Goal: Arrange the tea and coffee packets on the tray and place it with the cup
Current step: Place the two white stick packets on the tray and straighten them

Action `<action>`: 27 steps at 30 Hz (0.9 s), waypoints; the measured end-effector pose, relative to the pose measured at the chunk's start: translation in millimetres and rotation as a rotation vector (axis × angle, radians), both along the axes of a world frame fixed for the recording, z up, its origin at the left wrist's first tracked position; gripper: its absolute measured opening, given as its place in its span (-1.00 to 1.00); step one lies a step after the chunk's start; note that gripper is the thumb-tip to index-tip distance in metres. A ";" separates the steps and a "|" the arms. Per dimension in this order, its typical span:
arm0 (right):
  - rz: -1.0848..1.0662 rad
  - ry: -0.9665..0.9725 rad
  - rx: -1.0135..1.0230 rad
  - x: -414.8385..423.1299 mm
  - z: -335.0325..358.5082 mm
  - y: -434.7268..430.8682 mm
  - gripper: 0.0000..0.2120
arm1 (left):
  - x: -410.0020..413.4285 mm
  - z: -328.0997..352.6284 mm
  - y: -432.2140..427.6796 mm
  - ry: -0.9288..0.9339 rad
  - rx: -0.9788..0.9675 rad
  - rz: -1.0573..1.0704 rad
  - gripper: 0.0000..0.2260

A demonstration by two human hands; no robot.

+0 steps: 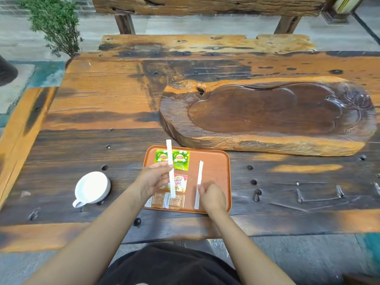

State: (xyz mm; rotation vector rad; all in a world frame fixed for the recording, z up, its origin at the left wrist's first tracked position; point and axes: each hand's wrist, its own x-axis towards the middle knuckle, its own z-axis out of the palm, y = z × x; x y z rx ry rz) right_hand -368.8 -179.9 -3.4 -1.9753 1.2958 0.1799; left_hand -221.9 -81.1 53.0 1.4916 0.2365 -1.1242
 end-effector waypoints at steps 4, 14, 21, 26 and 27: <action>-0.002 -0.388 0.290 17.4 27.4 10.5 -0.88 | -12.1 2.9 -11.7 0.027 -0.050 0.004 -0.90; -0.115 -0.584 0.438 6.5 44.1 3.4 -0.76 | -26.3 9.3 -25.6 -0.104 -0.029 -0.145 -0.92; -0.083 -0.587 0.405 1.5 48.9 -5.9 -0.78 | -28.7 11.4 -33.3 -0.097 -0.060 -0.158 -0.91; -0.247 -0.568 0.369 -3.6 43.3 -16.3 -0.75 | -23.2 7.4 -27.3 -0.188 -0.043 -0.147 -0.90; -0.301 -0.540 0.364 -6.7 39.2 -20.7 -0.74 | -18.4 2.0 -20.8 -0.257 0.006 -0.135 -0.85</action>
